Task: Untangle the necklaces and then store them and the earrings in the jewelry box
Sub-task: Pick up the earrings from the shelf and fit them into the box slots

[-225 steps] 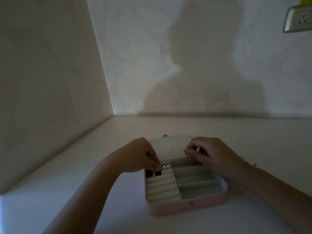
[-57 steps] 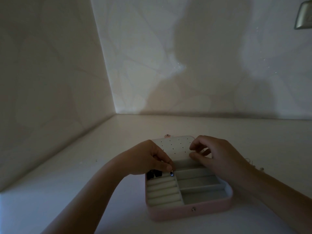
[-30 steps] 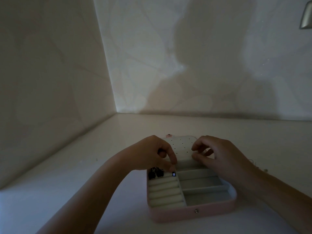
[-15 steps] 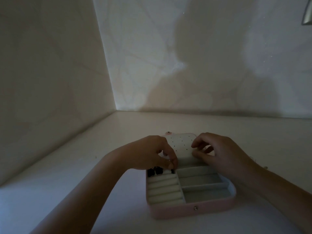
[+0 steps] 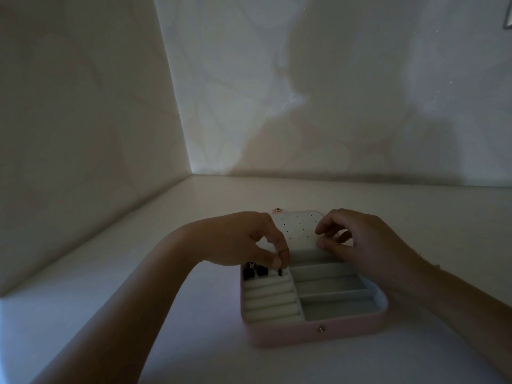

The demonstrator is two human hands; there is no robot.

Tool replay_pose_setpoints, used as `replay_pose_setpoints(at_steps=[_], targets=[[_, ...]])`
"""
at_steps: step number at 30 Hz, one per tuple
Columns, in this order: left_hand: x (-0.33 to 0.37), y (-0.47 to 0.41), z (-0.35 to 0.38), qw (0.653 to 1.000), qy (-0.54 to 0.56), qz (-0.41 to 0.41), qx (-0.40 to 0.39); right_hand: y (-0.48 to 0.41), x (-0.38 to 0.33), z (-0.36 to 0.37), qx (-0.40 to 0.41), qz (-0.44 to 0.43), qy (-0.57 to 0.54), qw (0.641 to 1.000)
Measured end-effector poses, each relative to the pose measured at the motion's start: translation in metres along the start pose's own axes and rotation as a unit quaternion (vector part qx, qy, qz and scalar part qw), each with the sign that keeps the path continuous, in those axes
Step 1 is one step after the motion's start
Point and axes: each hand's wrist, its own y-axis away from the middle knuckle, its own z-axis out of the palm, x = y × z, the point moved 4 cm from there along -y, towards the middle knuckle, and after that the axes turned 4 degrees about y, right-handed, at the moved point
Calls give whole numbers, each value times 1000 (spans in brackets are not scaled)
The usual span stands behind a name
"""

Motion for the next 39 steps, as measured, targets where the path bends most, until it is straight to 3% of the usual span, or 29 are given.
replay_pose_setpoints(at_steps=[11,18,27,32,39], targets=[[5,-6,9,999,-39,-10,-22,0,2,1,8,-8,-5,1000],[0,-12,9,997,-44,-19,56,0,2,1,4,-7,2,1000],[2,-14,10,994,-82,-42,54,1,1,0,-2,-7,5,1000],[0,-6,10,998,-19,-18,49,2,0,0,2,-4,3,1000],[-2,5,7,993,-13,-37,115,2,-2,-1,-3,-4,-10,1000]])
